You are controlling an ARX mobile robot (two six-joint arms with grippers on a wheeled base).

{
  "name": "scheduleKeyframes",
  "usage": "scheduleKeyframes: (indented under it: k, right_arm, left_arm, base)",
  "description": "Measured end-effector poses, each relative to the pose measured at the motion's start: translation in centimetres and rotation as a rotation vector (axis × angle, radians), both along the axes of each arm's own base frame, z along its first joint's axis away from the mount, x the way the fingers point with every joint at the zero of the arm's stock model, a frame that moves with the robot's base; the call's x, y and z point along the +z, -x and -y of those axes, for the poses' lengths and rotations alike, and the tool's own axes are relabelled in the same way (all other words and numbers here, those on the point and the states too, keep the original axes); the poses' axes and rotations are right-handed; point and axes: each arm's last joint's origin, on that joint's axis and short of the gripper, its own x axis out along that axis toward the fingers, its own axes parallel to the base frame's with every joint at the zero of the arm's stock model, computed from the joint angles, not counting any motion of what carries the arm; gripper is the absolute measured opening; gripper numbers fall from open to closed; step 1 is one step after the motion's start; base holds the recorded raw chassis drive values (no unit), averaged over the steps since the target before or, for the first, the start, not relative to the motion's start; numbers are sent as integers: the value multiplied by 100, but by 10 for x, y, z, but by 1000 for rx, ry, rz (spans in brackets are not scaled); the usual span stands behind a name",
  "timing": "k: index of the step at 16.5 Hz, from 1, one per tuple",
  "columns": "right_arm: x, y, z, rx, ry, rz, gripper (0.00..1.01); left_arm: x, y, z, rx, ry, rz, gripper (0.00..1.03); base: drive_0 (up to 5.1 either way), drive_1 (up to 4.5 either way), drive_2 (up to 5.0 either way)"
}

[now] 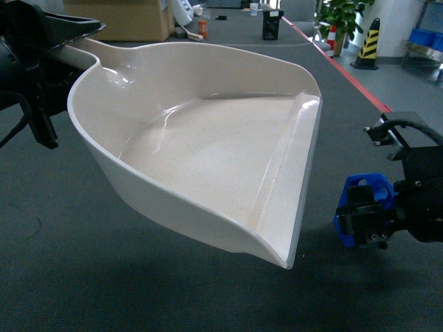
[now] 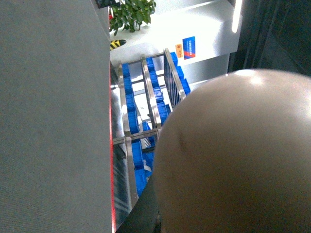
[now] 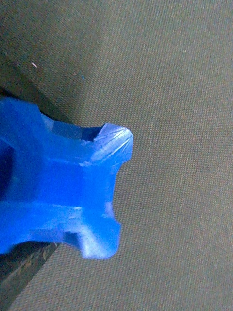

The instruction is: Place part in tray to right shelf

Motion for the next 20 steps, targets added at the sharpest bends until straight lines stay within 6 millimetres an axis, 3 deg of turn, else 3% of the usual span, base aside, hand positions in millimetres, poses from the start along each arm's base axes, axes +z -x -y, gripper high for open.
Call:
scheduleKeyframes:
  k: [2,3,4,5,6,7,8,11,12,14,20]
  right_arm:
    - [16,20,8,-13,-11,34,47]
    - [27,30,14,-23,-18,56,46]
    - [58,48,25,-46,-36,131,46]
    - [104,72,32,-44,-65,244,46]
    - [153,89,17,18,-122,376,46]
    - [199,95,-26,159,-242,494,46]
    - [201,86,-62,239,-304,472,46]
    - [177,66,-99,282,-338,319,46]
    - [169,60,-107,282,-337,273,52]
    - [161,55,-113,267,-326,236,62]
    - [161,54,-118,239,-307,244,75]
  left_arm:
    - [0,0,0,0,0,0,14]
    - [0,0,0,2,0,0,14]
    - [0,0,0,0,0,0,14]
    - [0,0,0,0,0,0,14]
    - [0,0,0,0,0,0,14]
    - [0,0,0,0,0,0,14]
    - [0,0,0,0,0,0,14]
    - [0,0,0,0,0,0,14]
    - [0,0,0,0,0,0,14]
    - [0,0,0,0,0,0,14]
    - [0,0,0,2,-8,2,14]
  base:
    - [0,0,0]
    - [0,0,0]
    - [0,0,0]
    - [0,0,0]
    - [0,0,0]
    - [0,0,0]
    - [0,0,0]
    - [0,0,0]
    - [0,0,0]
    - [0,0,0]
    - [0,0,0]
